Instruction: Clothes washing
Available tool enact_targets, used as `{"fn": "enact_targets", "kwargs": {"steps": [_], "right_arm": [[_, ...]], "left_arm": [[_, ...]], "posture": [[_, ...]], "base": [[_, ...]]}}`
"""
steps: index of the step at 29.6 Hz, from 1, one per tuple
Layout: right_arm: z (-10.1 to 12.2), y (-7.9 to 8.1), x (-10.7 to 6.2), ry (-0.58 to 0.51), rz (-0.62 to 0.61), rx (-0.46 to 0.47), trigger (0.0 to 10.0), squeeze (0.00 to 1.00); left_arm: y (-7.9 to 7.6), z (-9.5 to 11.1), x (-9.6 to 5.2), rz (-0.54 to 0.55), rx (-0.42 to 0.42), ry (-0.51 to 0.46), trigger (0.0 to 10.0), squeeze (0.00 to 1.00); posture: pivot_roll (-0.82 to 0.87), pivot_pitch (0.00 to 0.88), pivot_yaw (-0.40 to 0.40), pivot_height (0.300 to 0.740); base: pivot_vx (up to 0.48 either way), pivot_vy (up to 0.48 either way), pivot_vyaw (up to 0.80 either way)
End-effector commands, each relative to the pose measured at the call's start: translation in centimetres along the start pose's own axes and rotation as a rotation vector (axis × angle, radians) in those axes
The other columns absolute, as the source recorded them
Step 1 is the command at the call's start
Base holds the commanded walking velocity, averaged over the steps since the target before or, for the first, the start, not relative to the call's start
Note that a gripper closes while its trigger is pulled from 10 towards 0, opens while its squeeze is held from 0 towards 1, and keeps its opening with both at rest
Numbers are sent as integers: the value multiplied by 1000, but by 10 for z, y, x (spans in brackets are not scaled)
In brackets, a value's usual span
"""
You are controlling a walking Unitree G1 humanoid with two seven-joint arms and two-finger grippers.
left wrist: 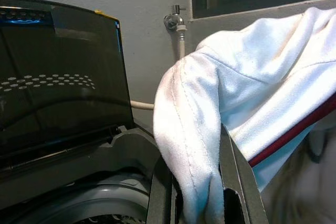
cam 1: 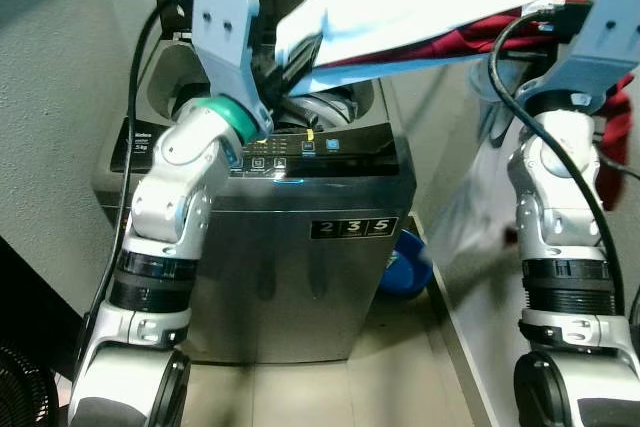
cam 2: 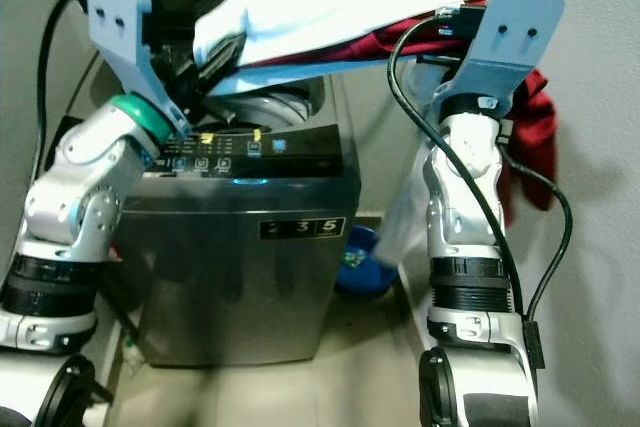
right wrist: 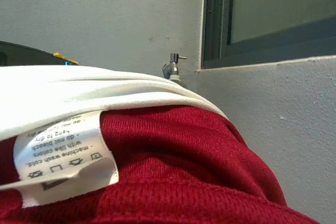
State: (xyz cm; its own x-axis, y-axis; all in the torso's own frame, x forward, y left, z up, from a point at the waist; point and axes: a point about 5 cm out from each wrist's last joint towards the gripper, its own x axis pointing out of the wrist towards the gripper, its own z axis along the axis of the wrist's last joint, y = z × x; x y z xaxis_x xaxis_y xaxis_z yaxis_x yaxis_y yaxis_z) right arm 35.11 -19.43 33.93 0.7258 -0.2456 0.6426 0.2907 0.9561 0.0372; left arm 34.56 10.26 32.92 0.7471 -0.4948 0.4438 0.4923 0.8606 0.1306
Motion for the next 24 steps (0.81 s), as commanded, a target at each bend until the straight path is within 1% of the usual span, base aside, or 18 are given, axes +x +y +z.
{"fn": "enact_targets", "kwargs": {"steps": [1, 2, 3, 4, 5, 6, 7, 8, 9, 10, 14, 18, 20, 24], "right_arm": [[7, -8, 3, -28, -37, 9, 0, 0], [8, -9, 1, -33, -26, 14, 0, 0], [8, -9, 1, -33, -26, 14, 0, 0], [1, -10, -16, 1, 23, 17, 0, 0], [-5, -12, -32, 35, 51, 17, 0, 0], [-5, -12, -32, 35, 51, 17, 0, 0], [-9, -14, -44, 69, 68, 24, 0, 0], [-12, -15, -52, 98, 78, 28, 1216, 0], [-12, -15, -52, 98, 78, 28, 1216, 0], [-15, -15, -55, 126, 79, 37, 10000, 0], [-21, -12, -59, 169, 88, 68, 10000, 0], [-24, -10, -60, 181, 90, 81, 10000, 0], [-28, -8, -63, 203, 90, 96, 10000, 0], [-31, -8, -72, 240, 96, 103, 10000, 0]], "left_arm": [[9, -3, -5, 51, 4, 24, 10000, 0], [10, -8, -6, 71, 22, 53, 10000, 0], [10, -8, -6, 71, 22, 53, 10000, 0], [16, -20, -11, 123, 38, 84, 10000, 0], [20, -29, -16, 163, 51, 100, 10000, 0], [20, -29, -16, 163, 51, 100, 10000, 0], [23, -35, -19, 187, 48, 113, 10000, 0], [23, -39, -22, 201, 51, 116, 10000, 0], [23, -39, -22, 201, 51, 116, 10000, 0], [21, -41, -22, 200, 52, 119, 10000, 0], [17, -45, -22, 198, 45, 121, 10000, 0], [15, -45, -22, 202, 39, 116, 10000, 0], [15, -46, -24, 214, 59, 120, 10000, 0], [18, -50, -29, 248, 73, 139, 10000, 0]], "posture": [[5, 2, 45, 740], [-1, 1, 49, 740], [-1, 1, 49, 740], [-29, 0, 73, 740], [-37, 0, 79, 740], [-37, 0, 79, 740], [-43, 0, 83, 740], [-49, 0, 87, 740], [-49, 0, 87, 740], [-57, 0, 89, 740], [-71, 0, 89, 740], [-68, 0, 85, 740], [-63, 0, 82, 740], [-56, 0, 80, 740]], "base": [[0, 0, 0], [0, 0, 0], [0, 0, 0], [0, 0, 0], [0, 0, 0], [0, 0, 0], [0, 0, 0], [0, 0, 0], [0, 0, 0], [0, 0, 0], [0, 0, 0], [0, 0, 0], [0, 0, 0], [0, 0, 0]]}}
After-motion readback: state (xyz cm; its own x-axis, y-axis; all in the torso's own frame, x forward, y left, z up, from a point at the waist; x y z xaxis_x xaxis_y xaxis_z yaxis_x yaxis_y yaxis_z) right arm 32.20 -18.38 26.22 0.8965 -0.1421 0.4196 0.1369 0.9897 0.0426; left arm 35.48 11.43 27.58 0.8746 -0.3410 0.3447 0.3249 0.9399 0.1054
